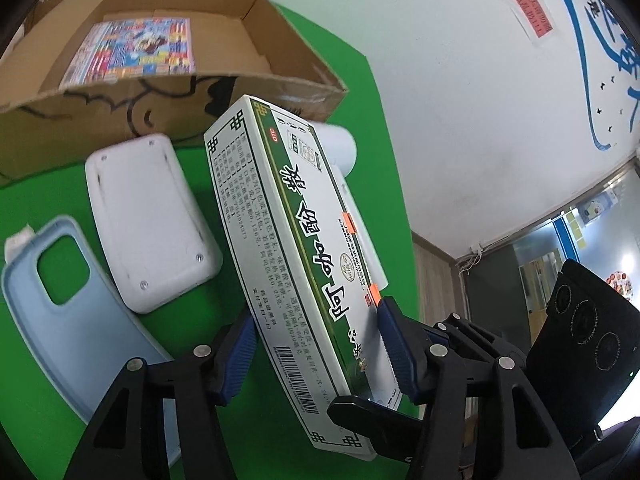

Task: Organize objects
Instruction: 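Grasp the medicine box across its width with the right gripper and lift, then carry the medicine box with the right gripper over the open box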

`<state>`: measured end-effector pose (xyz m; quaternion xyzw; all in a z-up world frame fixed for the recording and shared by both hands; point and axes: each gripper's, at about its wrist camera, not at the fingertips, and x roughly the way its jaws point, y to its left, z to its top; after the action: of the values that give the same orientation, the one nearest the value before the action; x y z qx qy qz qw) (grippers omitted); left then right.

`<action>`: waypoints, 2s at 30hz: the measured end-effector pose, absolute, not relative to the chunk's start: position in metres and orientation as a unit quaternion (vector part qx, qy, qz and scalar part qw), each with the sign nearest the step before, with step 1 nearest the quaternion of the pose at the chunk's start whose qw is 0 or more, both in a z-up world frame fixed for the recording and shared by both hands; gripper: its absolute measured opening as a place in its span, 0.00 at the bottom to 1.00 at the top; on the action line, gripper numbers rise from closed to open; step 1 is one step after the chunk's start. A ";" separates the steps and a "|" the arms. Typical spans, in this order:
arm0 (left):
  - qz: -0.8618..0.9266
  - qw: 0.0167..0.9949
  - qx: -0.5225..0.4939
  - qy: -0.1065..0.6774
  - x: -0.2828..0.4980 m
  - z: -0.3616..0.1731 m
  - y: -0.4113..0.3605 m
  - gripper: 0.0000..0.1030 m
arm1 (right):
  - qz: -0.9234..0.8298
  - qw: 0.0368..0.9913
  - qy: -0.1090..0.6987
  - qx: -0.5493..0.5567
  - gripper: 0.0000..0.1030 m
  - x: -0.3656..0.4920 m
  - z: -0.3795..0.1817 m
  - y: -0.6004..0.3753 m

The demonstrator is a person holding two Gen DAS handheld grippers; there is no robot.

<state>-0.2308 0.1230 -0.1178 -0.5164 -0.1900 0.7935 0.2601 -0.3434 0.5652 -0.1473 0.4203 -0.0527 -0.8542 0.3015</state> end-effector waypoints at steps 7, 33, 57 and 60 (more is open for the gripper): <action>0.830 0.258 -0.467 -0.164 -0.234 -0.078 0.114 0.54 | -0.876 0.305 -0.037 0.371 0.61 -0.350 -0.123 0.559; 0.884 0.239 -0.382 -0.124 -0.296 0.005 0.112 0.53 | -0.898 0.306 -0.016 0.315 0.61 -0.426 -0.071 0.535; 0.855 0.223 -0.429 -0.188 -0.419 -0.017 0.095 0.51 | -0.863 0.328 -0.004 0.385 0.61 -0.543 -0.080 0.518; 0.844 0.215 -0.451 -0.195 -0.432 -0.032 0.097 0.51 | -0.850 0.329 -0.010 0.412 0.61 -0.560 -0.093 0.517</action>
<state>-0.4316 0.0972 -0.0318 -0.4505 -0.1951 0.8442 0.2151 -0.5597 0.5173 -0.0930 0.4115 -0.0105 -0.8500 0.3286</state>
